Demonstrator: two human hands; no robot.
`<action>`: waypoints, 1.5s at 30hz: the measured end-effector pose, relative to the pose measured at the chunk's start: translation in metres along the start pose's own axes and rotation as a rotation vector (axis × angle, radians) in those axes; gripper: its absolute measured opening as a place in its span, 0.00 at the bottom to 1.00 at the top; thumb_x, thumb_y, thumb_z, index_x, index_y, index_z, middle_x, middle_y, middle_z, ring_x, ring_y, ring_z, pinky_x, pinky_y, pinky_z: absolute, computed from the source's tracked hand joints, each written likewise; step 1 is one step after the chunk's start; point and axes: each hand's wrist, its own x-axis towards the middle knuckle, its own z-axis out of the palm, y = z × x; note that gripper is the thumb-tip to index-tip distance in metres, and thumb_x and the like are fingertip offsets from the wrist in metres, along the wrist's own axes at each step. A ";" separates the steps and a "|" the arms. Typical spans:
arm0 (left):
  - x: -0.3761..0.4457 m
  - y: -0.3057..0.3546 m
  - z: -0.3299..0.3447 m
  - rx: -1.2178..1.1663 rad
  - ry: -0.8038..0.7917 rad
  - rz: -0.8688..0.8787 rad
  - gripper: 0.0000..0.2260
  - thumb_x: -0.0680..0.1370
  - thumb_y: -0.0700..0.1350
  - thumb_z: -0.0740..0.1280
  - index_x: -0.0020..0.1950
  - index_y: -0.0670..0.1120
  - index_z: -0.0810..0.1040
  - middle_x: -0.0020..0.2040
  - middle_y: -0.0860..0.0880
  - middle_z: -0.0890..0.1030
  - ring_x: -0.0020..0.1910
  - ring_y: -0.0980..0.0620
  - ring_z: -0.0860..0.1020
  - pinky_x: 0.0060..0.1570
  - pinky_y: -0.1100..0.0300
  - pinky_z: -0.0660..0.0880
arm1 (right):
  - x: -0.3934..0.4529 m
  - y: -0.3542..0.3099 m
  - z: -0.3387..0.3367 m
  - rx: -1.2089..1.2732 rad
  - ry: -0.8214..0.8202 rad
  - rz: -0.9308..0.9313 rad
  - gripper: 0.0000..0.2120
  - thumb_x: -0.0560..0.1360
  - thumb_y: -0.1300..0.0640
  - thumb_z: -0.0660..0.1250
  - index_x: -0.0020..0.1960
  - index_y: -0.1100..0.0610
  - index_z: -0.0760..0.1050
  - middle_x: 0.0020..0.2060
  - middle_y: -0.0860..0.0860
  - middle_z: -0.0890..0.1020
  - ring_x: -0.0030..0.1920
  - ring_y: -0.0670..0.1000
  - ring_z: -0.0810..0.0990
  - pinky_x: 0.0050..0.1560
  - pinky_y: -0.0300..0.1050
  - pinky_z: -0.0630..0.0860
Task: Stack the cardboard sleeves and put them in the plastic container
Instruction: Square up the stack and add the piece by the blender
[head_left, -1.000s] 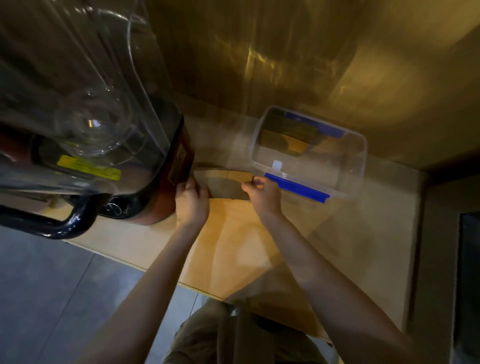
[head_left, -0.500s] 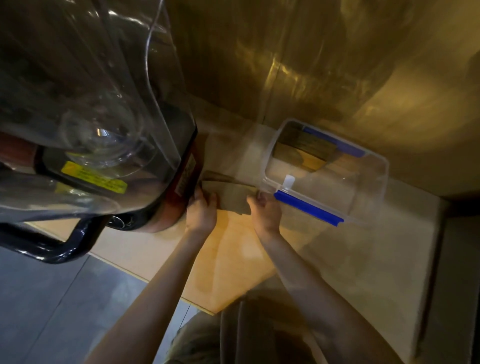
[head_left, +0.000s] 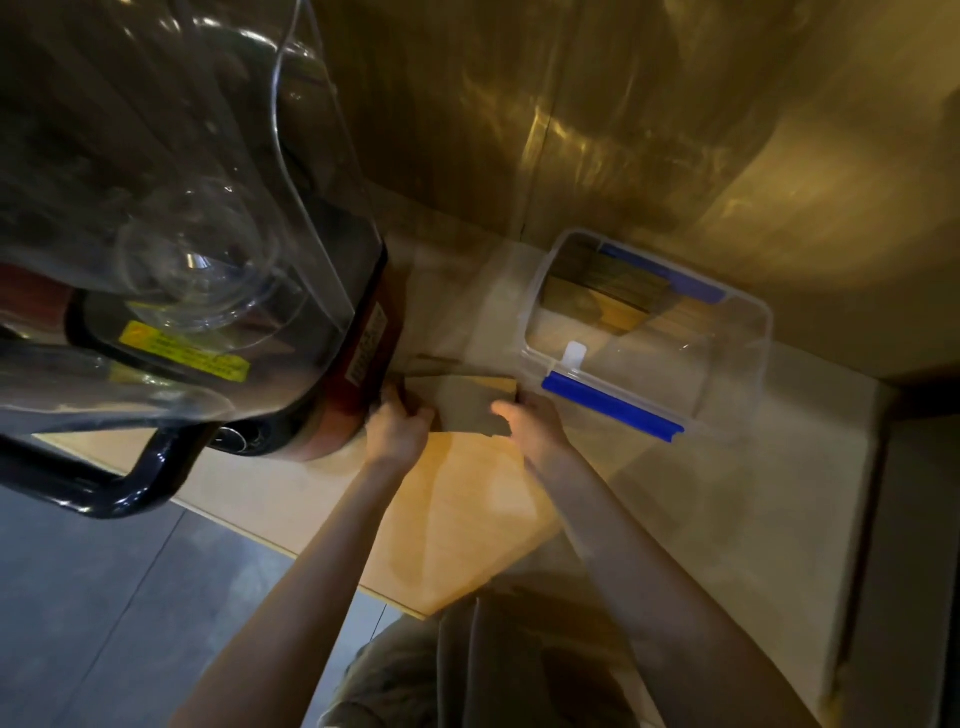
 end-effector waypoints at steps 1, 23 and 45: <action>-0.003 -0.002 -0.001 -0.020 -0.028 -0.012 0.31 0.70 0.48 0.66 0.70 0.44 0.59 0.65 0.38 0.71 0.63 0.37 0.70 0.61 0.44 0.71 | -0.003 0.001 -0.006 -0.006 -0.022 0.025 0.14 0.74 0.64 0.64 0.60 0.63 0.73 0.48 0.52 0.76 0.51 0.48 0.73 0.55 0.43 0.70; -0.102 -0.034 0.050 0.073 -0.397 0.667 0.28 0.69 0.36 0.69 0.67 0.44 0.62 0.61 0.51 0.72 0.63 0.55 0.70 0.59 0.75 0.63 | -0.104 0.133 -0.110 -0.087 0.157 -0.460 0.27 0.68 0.67 0.70 0.62 0.49 0.70 0.59 0.49 0.77 0.61 0.47 0.76 0.60 0.45 0.75; -0.111 -0.041 0.066 -0.066 -0.396 0.466 0.32 0.74 0.31 0.60 0.74 0.47 0.51 0.71 0.47 0.64 0.70 0.50 0.64 0.67 0.57 0.64 | -0.094 0.149 -0.080 -0.070 0.213 -0.414 0.34 0.75 0.67 0.62 0.74 0.54 0.49 0.66 0.50 0.68 0.67 0.47 0.67 0.60 0.23 0.64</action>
